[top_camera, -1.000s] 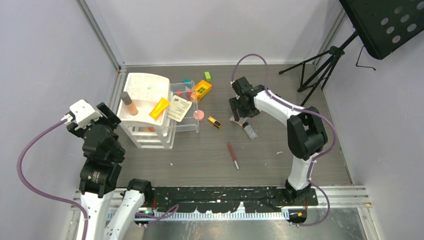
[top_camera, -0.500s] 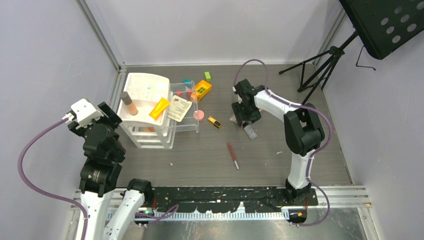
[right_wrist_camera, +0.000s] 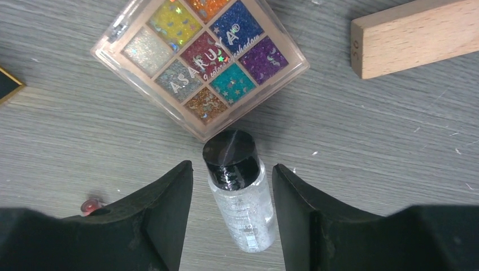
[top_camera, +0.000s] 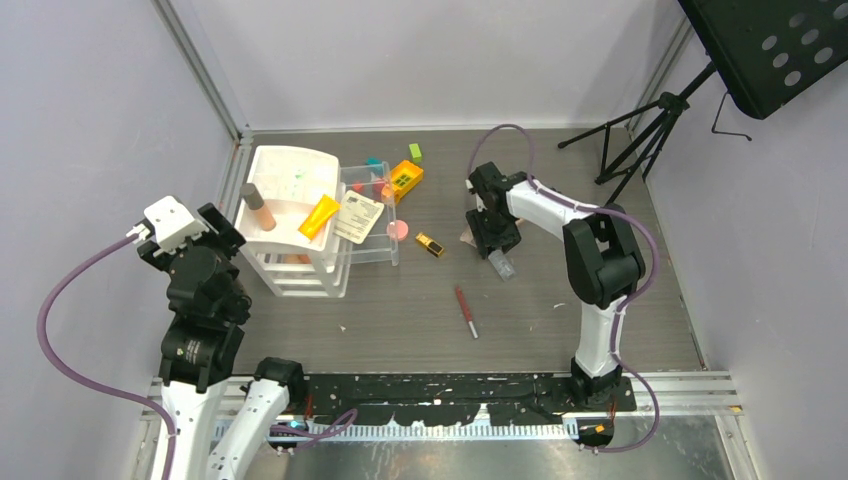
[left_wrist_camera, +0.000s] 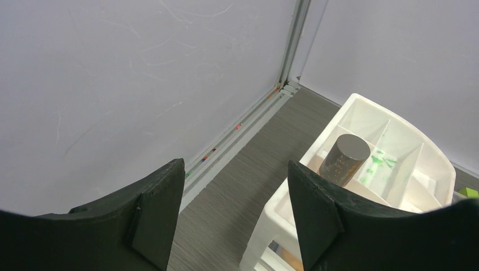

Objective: Organize the makeup
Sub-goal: Pick up the makeup from the center of the board.

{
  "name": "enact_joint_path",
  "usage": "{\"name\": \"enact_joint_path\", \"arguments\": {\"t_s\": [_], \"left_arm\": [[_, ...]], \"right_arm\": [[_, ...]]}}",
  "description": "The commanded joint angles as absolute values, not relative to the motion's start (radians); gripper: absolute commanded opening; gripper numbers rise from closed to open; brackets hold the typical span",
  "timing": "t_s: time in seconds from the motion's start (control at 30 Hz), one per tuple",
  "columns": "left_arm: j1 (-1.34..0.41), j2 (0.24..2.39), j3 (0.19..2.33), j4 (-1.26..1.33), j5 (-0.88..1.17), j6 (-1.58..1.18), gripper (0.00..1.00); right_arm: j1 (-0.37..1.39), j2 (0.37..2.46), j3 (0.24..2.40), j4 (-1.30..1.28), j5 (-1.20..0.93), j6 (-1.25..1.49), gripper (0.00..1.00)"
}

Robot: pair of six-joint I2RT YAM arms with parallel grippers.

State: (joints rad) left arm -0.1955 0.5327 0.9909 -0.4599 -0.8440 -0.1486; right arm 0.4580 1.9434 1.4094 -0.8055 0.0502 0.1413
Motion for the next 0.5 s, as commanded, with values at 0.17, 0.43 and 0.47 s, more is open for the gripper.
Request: {"name": "enact_joint_path", "arguments": {"t_s": [0.17,0.43,0.47], "left_arm": [[-0.200,0.543,0.995,-0.409,-0.836,-0.149,0.69],[-0.202,0.539,0.995,-0.410,-0.835,-0.148,0.69],[-0.202,0.540,0.994,-0.410,-0.836,-0.149,0.69]], "right_arm": [[0.455,1.970,1.429,-0.846,0.078,0.129,0.52],[0.456,1.965,1.436,-0.858,0.086,0.123,0.40],[0.455,1.963,1.440,-0.865,0.093,0.122,0.36]]}}
